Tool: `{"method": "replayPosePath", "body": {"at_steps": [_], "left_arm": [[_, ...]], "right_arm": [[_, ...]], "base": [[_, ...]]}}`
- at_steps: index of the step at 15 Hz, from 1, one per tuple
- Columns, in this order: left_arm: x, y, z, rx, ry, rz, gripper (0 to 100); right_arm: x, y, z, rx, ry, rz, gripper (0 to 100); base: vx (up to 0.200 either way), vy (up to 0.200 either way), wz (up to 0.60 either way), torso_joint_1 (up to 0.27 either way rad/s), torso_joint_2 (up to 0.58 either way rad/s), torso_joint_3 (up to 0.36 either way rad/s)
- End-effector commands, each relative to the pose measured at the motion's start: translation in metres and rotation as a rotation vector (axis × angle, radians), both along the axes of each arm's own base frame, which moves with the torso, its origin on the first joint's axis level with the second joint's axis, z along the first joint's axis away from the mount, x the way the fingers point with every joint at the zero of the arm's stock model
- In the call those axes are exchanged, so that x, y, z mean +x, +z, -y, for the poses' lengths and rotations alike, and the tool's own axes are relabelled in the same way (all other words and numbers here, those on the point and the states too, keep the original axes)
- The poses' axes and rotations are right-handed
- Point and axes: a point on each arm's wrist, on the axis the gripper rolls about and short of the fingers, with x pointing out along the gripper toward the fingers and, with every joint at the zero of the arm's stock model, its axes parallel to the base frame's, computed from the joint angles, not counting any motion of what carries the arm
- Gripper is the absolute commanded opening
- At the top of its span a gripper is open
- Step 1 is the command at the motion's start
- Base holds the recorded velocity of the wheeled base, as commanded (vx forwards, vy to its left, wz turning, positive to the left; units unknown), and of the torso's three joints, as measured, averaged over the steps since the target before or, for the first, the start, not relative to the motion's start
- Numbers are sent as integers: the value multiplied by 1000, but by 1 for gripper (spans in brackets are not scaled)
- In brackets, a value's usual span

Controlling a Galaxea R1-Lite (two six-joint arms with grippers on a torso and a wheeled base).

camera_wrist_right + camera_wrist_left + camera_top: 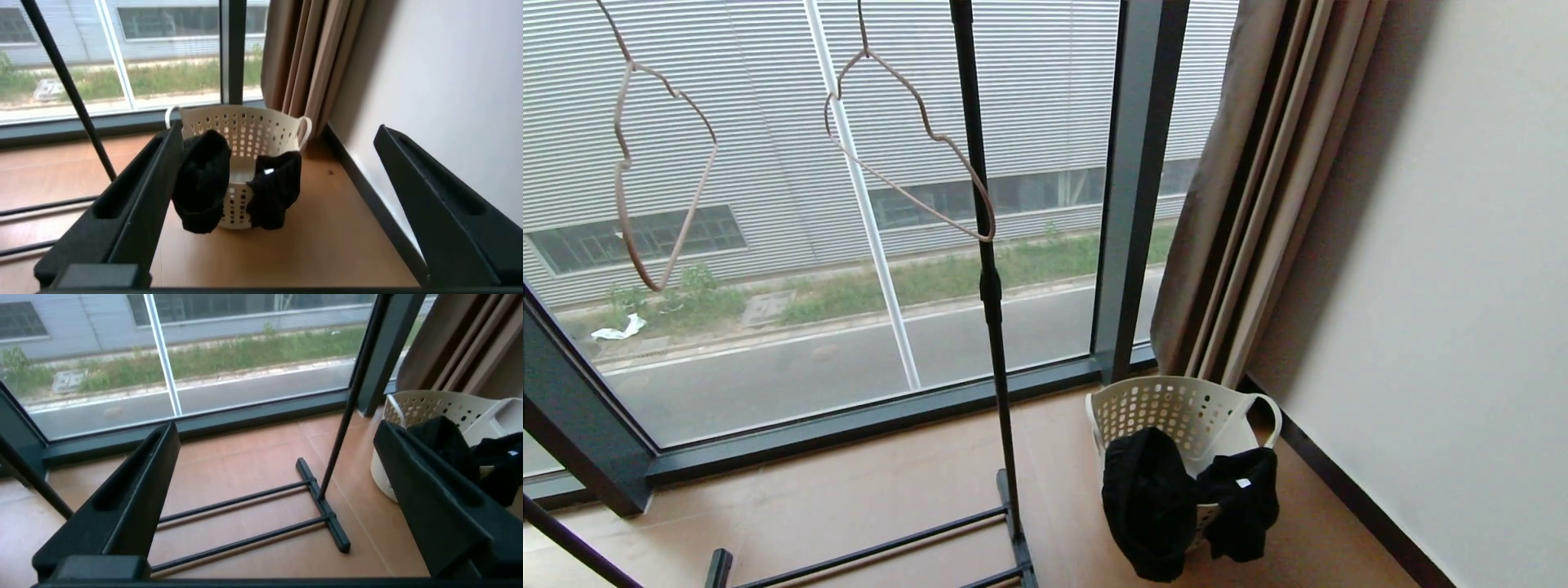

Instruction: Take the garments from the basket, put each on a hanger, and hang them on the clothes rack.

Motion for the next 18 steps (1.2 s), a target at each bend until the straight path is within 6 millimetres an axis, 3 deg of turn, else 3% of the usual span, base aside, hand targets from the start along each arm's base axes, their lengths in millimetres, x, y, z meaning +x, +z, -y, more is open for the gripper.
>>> {"method": "replayPosePath", "body": {"at_steps": [1,18], "left_arm": [[0,0,0,-1,0,0,100],[0,0,0,0,-8,0,100]], "right_arm": [[0,0,0,1,1,-1,100],[0,0,0,-2,3,-1,100]], "base": [[0,0,0,2,-2,-178],[0,0,0,3,4,-197]]}}
